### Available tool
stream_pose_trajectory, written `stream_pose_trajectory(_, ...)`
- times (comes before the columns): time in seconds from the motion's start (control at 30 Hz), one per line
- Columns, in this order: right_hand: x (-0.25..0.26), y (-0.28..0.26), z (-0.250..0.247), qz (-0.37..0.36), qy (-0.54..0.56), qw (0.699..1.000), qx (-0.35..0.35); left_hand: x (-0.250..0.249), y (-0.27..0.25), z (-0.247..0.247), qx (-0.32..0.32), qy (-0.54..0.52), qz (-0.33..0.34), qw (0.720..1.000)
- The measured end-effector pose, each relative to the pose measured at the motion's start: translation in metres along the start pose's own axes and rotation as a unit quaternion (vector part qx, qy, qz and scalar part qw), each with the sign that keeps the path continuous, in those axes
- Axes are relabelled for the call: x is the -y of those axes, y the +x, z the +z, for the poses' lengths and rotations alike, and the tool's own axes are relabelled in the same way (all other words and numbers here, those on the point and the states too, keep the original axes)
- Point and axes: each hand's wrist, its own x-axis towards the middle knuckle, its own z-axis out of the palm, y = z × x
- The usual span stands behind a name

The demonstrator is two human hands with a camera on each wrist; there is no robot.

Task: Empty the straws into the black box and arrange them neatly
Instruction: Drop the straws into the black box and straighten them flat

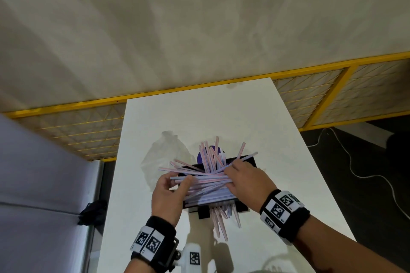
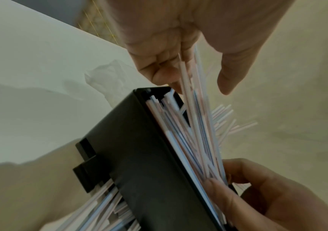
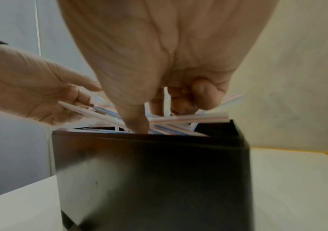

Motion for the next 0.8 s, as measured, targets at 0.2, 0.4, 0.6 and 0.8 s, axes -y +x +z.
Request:
stream_pose_trajectory(0.2, -0.004, 0.005, 0.005, -0.036, -0.011, 0.999, -0.002, 0.003, 0.015, 0.0, -0.042, -0.008, -0.018, 0.999)
stream_pose_trajectory(0.4, -0.001, 0.002, -0.007, -0.046, -0.01, 0.999, -0.023, 0.004, 0.022, 0.0, -0.057, -0.012, 0.01, 0.998)
stream_pose_trajectory(0.6, 0.01, -0.001, -0.008, -0.096, -0.011, 0.995, 0.016, 0.007, 0.015, 0.011, -0.03, 0.042, 0.04, 0.998)
stream_pose_trajectory(0.8, 0.002, 0.004, 0.012, -0.075, -0.025, 0.994, 0.069, 0.003, 0.011, 0.01, -0.069, 0.082, 0.059, 0.992)
